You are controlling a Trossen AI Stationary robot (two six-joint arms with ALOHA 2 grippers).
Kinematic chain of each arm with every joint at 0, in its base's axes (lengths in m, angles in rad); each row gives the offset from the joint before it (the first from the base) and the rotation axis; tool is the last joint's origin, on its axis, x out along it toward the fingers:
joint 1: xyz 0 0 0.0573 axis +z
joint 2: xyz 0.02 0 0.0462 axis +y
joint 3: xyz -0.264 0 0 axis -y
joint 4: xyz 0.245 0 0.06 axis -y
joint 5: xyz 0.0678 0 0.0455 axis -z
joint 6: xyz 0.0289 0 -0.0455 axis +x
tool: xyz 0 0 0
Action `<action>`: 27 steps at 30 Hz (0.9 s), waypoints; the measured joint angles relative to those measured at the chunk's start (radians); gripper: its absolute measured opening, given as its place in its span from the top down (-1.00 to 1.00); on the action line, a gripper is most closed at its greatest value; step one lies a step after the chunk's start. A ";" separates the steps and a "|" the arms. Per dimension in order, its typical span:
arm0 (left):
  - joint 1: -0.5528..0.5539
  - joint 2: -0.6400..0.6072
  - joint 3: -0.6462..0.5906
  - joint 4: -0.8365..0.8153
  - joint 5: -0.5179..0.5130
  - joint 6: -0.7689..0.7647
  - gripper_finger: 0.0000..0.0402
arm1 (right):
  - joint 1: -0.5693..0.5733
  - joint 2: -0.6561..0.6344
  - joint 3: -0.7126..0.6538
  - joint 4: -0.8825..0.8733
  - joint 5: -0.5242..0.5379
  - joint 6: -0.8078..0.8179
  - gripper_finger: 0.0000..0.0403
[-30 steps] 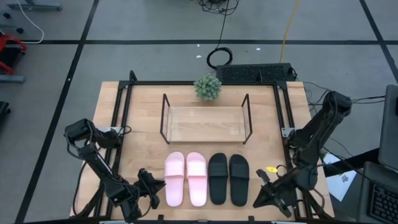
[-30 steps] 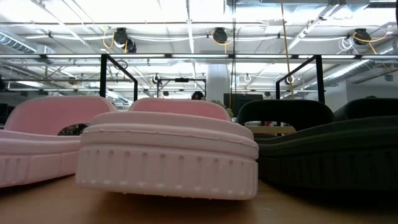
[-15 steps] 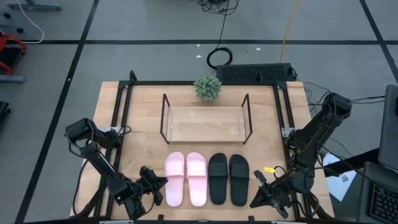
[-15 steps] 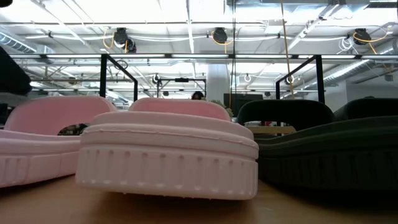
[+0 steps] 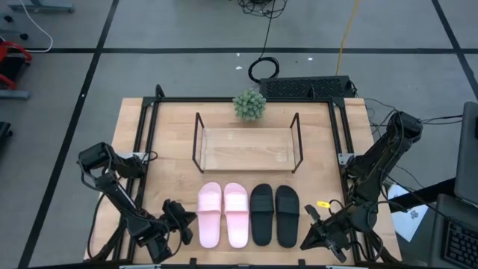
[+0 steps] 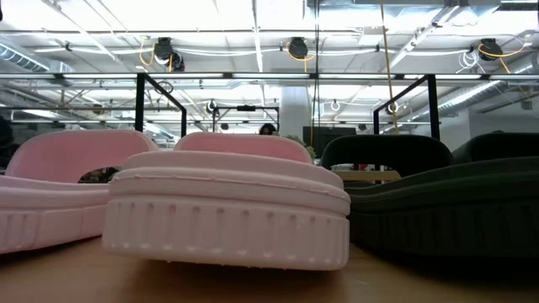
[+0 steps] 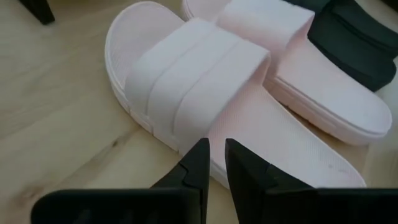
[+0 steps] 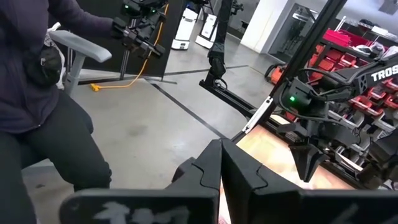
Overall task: Pick and place slides into the shelf
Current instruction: Put the pink slide on the shelf
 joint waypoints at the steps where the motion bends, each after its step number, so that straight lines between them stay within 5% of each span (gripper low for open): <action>1: 0.003 0.000 0.000 0.001 -0.006 0.001 0.75 | 0.000 0.000 0.000 0.000 0.000 -0.001 1.00; 27: 0.015 0.082 0.002 0.035 -0.012 -0.074 0.75 | 0.000 0.000 0.000 -0.012 0.000 0.007 1.00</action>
